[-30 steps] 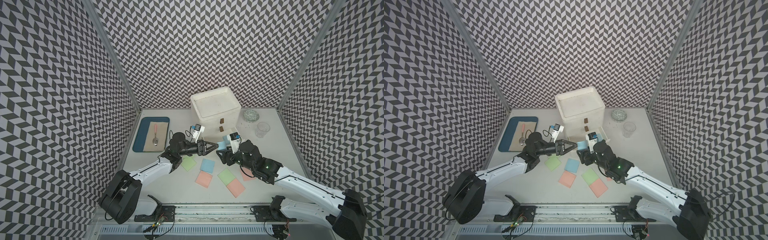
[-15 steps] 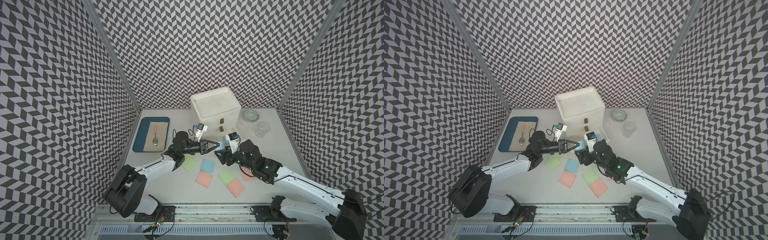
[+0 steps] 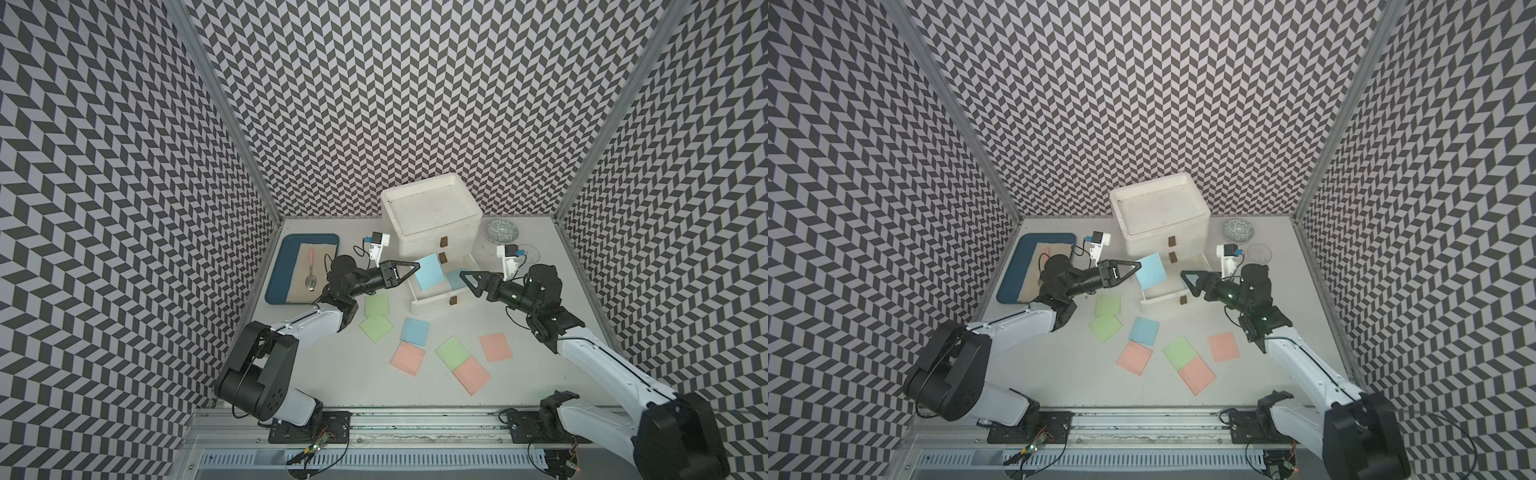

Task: Please put the sticky notes in the drawer by color
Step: Pick up the sticky notes from the center of the board.

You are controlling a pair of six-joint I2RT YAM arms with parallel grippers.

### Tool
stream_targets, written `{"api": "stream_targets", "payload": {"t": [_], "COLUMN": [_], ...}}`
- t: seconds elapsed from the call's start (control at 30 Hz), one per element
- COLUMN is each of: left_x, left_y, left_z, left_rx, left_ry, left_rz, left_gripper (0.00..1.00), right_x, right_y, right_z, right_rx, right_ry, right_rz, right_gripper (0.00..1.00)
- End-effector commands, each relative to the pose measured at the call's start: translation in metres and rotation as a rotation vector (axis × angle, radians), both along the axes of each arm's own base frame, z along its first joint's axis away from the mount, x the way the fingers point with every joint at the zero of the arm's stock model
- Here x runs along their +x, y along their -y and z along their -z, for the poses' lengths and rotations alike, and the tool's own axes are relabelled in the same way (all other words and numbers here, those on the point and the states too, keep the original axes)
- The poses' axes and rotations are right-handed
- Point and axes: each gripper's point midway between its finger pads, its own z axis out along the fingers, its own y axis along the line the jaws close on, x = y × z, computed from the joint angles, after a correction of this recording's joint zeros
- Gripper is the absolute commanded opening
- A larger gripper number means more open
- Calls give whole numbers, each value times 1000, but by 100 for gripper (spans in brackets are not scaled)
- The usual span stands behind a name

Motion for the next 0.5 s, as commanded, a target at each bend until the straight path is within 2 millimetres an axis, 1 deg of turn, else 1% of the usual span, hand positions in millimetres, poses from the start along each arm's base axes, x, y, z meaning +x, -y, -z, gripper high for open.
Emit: {"api": "stream_targets", "payload": {"t": [0.0, 0.07, 0.13, 0.2, 0.27, 0.4, 0.47], "left_x": [-10, -10, -9, -10, -11, -14, -14], "left_y": [6, 6, 7, 8, 9, 10, 10], "left_z": [-23, -25, -23, -22, -21, -23, -24], "left_rx": [-92, -119, -134, -144, -144, -139, -132], "left_ry": [30, 21, 6, -1, -7, -2, 4], "left_rz": [91, 102, 112, 122, 125, 128, 126], "left_gripper": [1, 1, 1, 1, 1, 1, 1], "right_x": [-32, -40, -46, -48, -47, -47, -46], "right_y": [-33, -39, -45, -47, -47, -48, -49], "right_z": [-36, -45, -50, -52, -49, -48, -50], "right_rx": [201, 248, 257, 249, 237, 233, 234], "right_ry": [37, 59, 73, 83, 78, 78, 79], "right_rz": [-333, -401, -451, -463, -463, -474, -479], "right_gripper": [84, 81, 80, 78, 73, 56, 49]}}
